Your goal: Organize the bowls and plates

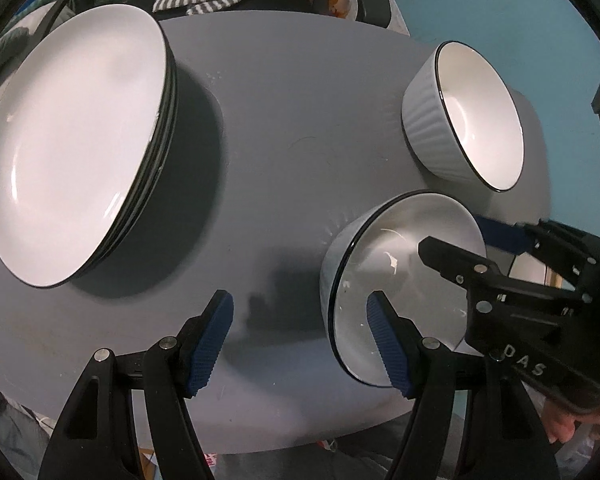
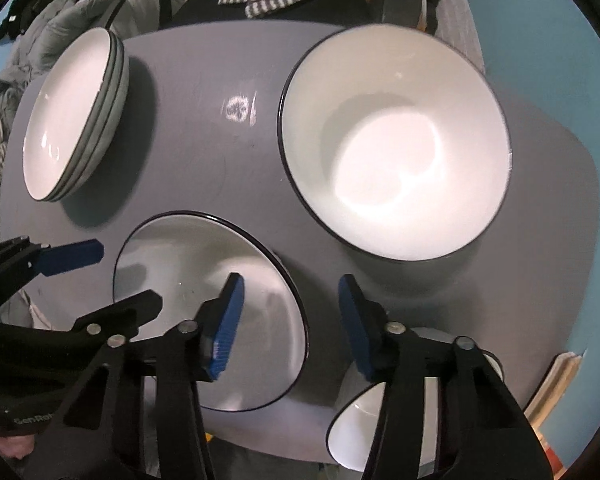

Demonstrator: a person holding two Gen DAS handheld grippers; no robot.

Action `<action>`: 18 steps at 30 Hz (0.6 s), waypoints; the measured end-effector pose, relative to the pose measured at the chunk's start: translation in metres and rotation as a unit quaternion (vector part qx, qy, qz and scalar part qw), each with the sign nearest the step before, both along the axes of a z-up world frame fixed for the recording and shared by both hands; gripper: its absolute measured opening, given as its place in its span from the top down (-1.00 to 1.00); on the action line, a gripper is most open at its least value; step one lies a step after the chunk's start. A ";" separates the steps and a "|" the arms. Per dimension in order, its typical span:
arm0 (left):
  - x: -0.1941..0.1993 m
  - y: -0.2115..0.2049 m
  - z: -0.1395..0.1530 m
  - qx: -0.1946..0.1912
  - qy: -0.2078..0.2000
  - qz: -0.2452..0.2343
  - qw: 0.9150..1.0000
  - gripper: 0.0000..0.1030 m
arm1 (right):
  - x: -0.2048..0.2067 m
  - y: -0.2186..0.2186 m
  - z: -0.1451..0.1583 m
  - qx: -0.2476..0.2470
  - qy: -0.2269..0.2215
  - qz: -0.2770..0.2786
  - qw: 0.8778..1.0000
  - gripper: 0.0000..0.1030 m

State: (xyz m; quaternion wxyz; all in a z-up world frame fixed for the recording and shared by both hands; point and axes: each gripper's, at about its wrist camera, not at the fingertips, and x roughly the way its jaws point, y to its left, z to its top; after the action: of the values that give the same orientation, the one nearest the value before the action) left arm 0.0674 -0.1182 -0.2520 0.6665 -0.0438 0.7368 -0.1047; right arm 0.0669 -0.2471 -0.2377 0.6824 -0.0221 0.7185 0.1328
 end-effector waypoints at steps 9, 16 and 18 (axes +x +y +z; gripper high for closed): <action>-0.001 -0.008 -0.012 0.000 0.021 0.012 1.000 0.10 | -0.007 -0.003 -0.009 0.005 0.020 -0.011 1.000 0.70; -0.007 -0.008 -0.017 -0.012 0.036 0.012 0.999 0.35 | -0.006 -0.020 -0.012 0.017 0.040 -0.039 0.998 0.77; -0.010 -0.011 -0.017 -0.015 0.039 0.007 0.999 0.39 | -0.008 -0.021 -0.013 0.013 0.040 -0.039 0.998 0.78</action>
State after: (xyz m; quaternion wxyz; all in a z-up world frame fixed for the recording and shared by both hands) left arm 0.0573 -0.1288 -0.2693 0.6372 -0.0625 0.7603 -0.1093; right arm 0.0588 -0.2680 -0.2504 0.6582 0.0206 0.7436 0.1161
